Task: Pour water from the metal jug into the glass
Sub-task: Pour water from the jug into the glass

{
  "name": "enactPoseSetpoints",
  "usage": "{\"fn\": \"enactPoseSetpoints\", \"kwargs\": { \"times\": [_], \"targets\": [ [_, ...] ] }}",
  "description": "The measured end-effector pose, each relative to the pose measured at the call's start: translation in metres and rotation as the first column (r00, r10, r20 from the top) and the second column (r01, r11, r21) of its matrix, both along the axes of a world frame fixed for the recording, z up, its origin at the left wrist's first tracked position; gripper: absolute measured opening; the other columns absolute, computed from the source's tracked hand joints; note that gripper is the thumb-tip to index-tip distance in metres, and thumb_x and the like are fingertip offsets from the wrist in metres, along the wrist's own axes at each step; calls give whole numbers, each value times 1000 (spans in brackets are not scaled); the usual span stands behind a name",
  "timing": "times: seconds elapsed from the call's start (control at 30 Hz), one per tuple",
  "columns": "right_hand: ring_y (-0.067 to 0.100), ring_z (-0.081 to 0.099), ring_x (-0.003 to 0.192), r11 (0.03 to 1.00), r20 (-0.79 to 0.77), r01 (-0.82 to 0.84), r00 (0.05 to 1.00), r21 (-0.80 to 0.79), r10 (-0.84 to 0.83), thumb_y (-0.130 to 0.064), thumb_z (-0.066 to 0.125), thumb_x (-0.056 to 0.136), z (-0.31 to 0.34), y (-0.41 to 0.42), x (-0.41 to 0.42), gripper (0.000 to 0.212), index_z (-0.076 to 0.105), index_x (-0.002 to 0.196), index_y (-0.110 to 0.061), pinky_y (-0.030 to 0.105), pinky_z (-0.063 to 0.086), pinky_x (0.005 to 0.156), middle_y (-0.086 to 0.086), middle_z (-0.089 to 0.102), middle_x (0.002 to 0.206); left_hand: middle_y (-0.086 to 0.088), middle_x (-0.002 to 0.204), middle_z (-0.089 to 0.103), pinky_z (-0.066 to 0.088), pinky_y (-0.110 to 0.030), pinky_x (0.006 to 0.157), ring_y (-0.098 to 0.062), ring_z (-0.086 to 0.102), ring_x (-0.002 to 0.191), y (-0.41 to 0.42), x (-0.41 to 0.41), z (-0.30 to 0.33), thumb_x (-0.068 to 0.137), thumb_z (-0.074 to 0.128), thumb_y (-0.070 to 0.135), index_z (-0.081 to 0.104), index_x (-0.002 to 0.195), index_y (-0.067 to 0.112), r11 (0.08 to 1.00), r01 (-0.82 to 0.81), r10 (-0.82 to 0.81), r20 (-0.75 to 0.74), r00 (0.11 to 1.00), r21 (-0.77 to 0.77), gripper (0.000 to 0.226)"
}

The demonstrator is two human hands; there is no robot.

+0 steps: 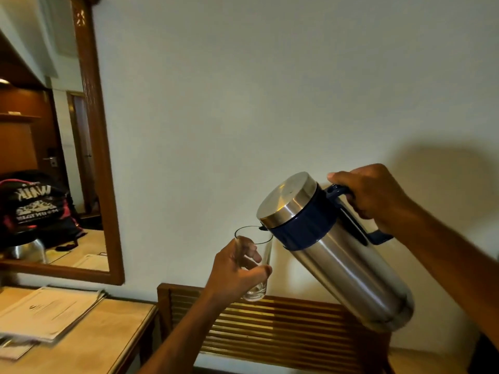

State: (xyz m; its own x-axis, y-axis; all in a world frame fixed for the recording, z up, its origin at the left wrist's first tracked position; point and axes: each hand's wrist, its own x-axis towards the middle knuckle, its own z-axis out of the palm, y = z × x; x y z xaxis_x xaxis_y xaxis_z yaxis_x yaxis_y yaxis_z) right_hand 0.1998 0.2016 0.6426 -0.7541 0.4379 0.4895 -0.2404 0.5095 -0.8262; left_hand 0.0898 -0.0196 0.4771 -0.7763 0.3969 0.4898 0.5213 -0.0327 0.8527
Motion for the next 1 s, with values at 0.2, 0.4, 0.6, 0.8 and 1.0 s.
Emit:
{"fn": "enactPoseSetpoints", "kwargs": {
  "times": [0.2, 0.4, 0.6, 0.8, 1.0],
  "targets": [
    [16, 23, 36, 962, 14, -16, 1000, 273, 13, -29, 66, 72, 33, 3, -11, 41, 43, 48, -4, 20, 20, 37, 4, 31, 43, 16, 84, 68, 55, -14, 54, -4, 69, 81, 6, -5, 7, 56, 77, 47, 60, 88, 34, 999, -12, 8, -77, 997, -53, 39],
    [13, 31, 41, 831, 48, 48, 995, 554, -89, -27, 65, 76, 50, -2, -24, 43, 47, 52, 4, 27, 26, 44, -1, 31, 42, 14, 77, 67, 54, -9, 57, 0, 68, 78, 12, -9, 13, 54, 76, 47, 60, 84, 30, 996, -36, 21, -162, 986, -86, 38],
    [8, 27, 35, 781, 101, 12, 990, 625, -96, -27, 62, 79, 60, -6, -34, 48, 41, 38, -16, 30, 27, 48, -8, 27, 31, 6, 82, 68, 56, -13, 58, -4, 67, 80, 13, -14, 11, 54, 75, 48, 61, 86, 28, 994, -31, 11, -183, 983, -104, 41],
    [8, 27, 36, 743, 141, -32, 986, 668, -85, -30, 60, 77, 67, -17, -41, 48, 36, 38, -17, 28, 27, 48, -9, 28, 34, 6, 77, 68, 56, -13, 58, -4, 68, 77, 10, -18, 11, 58, 77, 42, 61, 90, 26, 992, -40, 18, -178, 984, -122, 39],
    [8, 27, 39, 675, 157, -96, 987, 731, -31, -32, 55, 75, 70, -28, -45, 41, 39, 40, -18, 33, 28, 50, -8, 28, 35, 6, 78, 67, 60, -23, 65, -9, 69, 76, 3, -21, 8, 56, 74, 46, 62, 85, 22, 991, -38, 16, -166, 986, -129, 40]
  ]
}}
